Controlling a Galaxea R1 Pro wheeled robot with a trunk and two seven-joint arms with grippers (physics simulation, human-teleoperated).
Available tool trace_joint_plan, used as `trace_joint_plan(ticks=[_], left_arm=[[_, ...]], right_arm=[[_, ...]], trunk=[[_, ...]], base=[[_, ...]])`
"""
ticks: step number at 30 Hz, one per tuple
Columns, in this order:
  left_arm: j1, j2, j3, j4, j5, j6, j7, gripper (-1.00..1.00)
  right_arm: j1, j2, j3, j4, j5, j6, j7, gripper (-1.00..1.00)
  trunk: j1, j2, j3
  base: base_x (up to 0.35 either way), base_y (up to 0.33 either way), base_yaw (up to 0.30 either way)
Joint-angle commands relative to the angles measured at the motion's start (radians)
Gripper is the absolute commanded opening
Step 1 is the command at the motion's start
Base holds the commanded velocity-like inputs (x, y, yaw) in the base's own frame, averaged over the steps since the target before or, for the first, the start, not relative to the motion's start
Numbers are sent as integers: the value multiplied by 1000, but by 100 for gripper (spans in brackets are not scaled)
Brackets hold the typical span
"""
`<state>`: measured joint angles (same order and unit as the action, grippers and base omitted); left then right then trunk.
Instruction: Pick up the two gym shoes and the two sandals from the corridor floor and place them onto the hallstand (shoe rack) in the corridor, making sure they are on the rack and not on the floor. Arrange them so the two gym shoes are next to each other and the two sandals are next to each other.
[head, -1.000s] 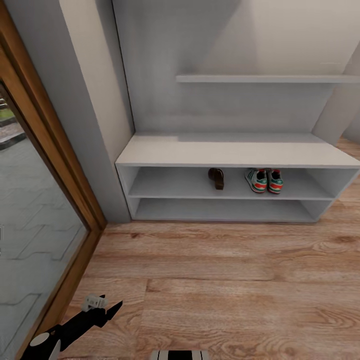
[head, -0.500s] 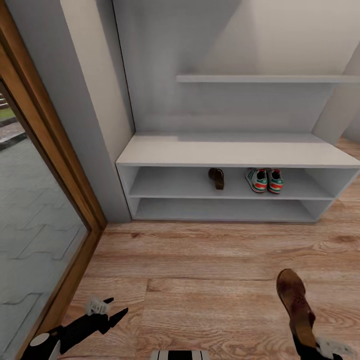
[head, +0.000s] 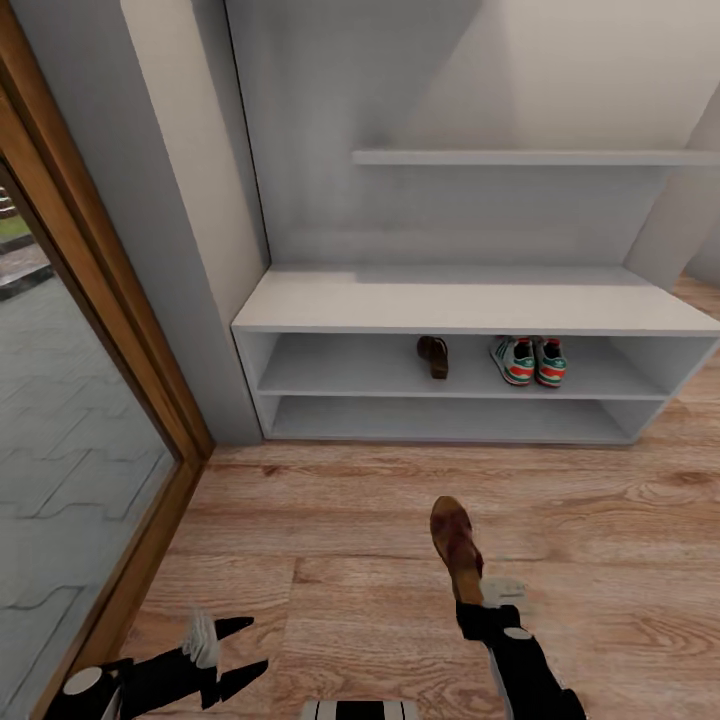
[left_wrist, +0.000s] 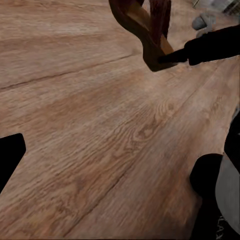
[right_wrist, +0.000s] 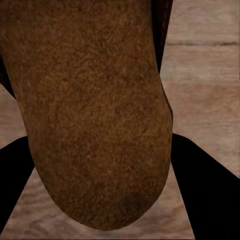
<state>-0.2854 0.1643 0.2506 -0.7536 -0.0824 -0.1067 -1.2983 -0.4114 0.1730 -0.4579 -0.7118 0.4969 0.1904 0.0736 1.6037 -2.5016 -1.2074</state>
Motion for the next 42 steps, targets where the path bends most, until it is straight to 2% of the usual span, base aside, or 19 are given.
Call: trace_joint_plan(ticks=[1,3,6,13,19,42], left_arm=[[3,0,4,-1,-21,-12,-62,100],[15,2,8,-6,-33,-13,-127,100],[23,3,11,-11,-38,-14,-159,100],[28,2,13,-17,-41,-13,-177,100],[29,0,9,-19,-42,-13,-176,100],[29,-9,8,-20,-43,-13,-165,100]], right_arm=[[-37,2,40,-3,16,38,-7,-100],[-81,2,70,-1,15,74,-16,-100],[-129,2,83,3,14,113,-19,-100],[-224,2,90,1,14,215,-22,-100],[-280,2,91,-3,14,252,-22,-100],[-299,2,91,4,15,258,-20,-100]], trunk=[[0,0,-1],[0,0,-1],[0,0,-1],[0,0,-1],[0,0,-1],[0,0,-1]], base=[[0,0,0],[0,0,0],[0,0,0],[0,0,0],[0,0,0],[0,0,0]])
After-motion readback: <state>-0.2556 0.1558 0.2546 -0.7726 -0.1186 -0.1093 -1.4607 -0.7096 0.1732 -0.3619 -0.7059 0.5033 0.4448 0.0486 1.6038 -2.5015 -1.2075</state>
